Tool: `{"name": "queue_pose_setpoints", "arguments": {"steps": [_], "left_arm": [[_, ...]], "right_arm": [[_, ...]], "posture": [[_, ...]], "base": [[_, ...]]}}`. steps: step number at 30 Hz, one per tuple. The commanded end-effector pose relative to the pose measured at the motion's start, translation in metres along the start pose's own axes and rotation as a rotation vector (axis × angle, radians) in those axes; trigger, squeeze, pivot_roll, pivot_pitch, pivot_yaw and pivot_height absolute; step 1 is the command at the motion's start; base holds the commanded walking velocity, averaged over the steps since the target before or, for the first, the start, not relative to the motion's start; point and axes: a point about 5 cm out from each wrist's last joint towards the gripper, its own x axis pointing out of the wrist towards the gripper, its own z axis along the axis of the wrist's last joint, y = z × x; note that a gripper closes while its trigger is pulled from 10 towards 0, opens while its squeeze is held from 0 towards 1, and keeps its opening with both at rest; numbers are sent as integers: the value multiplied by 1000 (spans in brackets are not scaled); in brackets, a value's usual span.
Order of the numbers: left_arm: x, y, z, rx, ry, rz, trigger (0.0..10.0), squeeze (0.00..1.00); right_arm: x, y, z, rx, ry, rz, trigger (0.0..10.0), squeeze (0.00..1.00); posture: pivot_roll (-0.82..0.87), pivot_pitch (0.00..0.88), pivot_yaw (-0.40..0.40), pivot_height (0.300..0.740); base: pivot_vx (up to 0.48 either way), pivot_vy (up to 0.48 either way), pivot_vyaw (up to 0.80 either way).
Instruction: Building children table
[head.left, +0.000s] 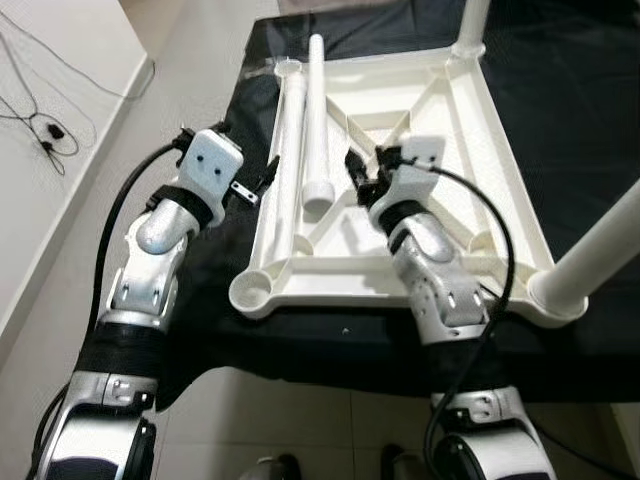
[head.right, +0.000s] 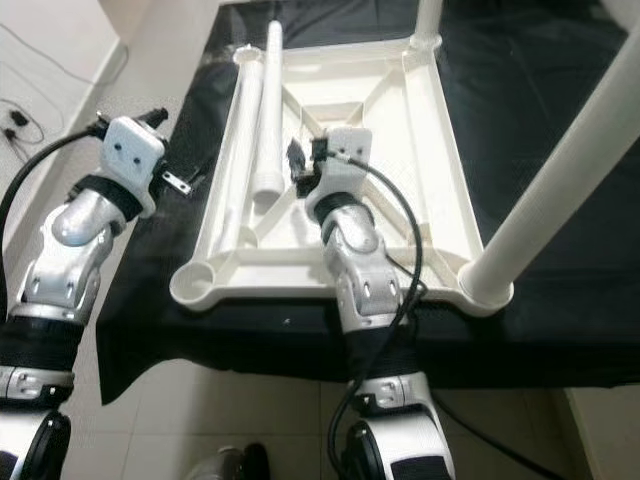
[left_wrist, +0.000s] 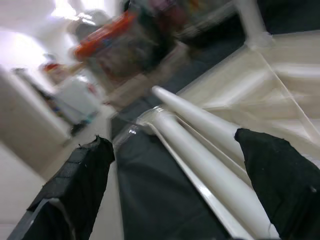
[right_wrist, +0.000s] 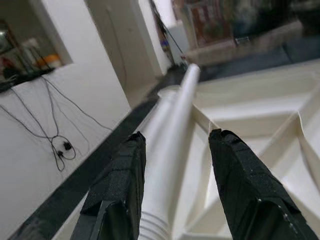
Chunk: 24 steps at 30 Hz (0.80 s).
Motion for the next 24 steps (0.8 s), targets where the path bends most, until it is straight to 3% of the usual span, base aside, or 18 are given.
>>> {"name": "queue_pose_setpoints", "arguments": {"steps": [1, 3, 4, 6, 7, 8, 9, 10, 11, 14, 17, 24], "left_arm": [[-7, 4, -2, 0, 25, 39, 10000, 0], [-39, -9, -10, -43, 68, 97, 10000, 0], [-39, -9, -10, -43, 68, 97, 10000, 0], [-53, -16, -13, -56, 94, 125, 10000, 0], [-69, -24, -17, -84, 133, 155, 10000, 0], [-69, -24, -17, -84, 133, 155, 10000, 0], [-83, -32, -22, -109, 174, 183, 10000, 0], [-83, -32, -22, -109, 174, 183, 10000, 0], [-96, -42, -26, -133, 211, 199, 10000, 0], [-107, -49, -27, -141, 243, 213, 10000, 0], [-131, -72, -31, -203, 326, 231, 10000, 0], [-145, -87, -35, -241, 387, 218, 10000, 0]], "right_arm": [[-3, 9, -1, -15, -8, 38, 10000, 0], [-13, 11, -7, -52, -18, 36, 10000, 0], [-13, 11, -7, -52, -18, 36, 10000, 0], [-19, 10, -11, -67, -25, 21, 10000, 0], [-27, 7, -22, -90, 11, 37, 10000, 0], [-27, 7, -22, -90, 11, 37, 10000, 0], [-36, 4, -32, -120, 44, 61, 10000, 0], [-36, 4, -32, -120, 44, 61, 10000, 0], [-47, 1, -43, -113, 81, 85, 10000, 0], [-55, -2, -49, -104, 102, 101, 10000, 0], [-74, -2, -61, -98, 128, 114, 10000, 0], [-85, 2, -67, -102, 143, 139, 10000, 0]], "posture": [[-25, 127, 103, 740], [-39, 79, 97, 740], [-39, 79, 97, 740], [-39, 79, 97, 740], [-51, 48, 86, 740], [-51, 48, 86, 740], [-52, 39, 83, 740], [-52, 39, 83, 740], [-56, 24, 72, 740], [-56, 24, 72, 740], [-68, 7, 69, 740], [-65, 0, 61, 740]], "base": [[0, 0, 0], [0, 0, 0], [0, 0, 0], [0, 0, 0], [0, 0, 0], [0, 0, 0], [0, 0, 0], [0, 0, 0], [0, 0, 0], [0, 0, 0], [0, 0, 0], [0, 0, 0]]}}
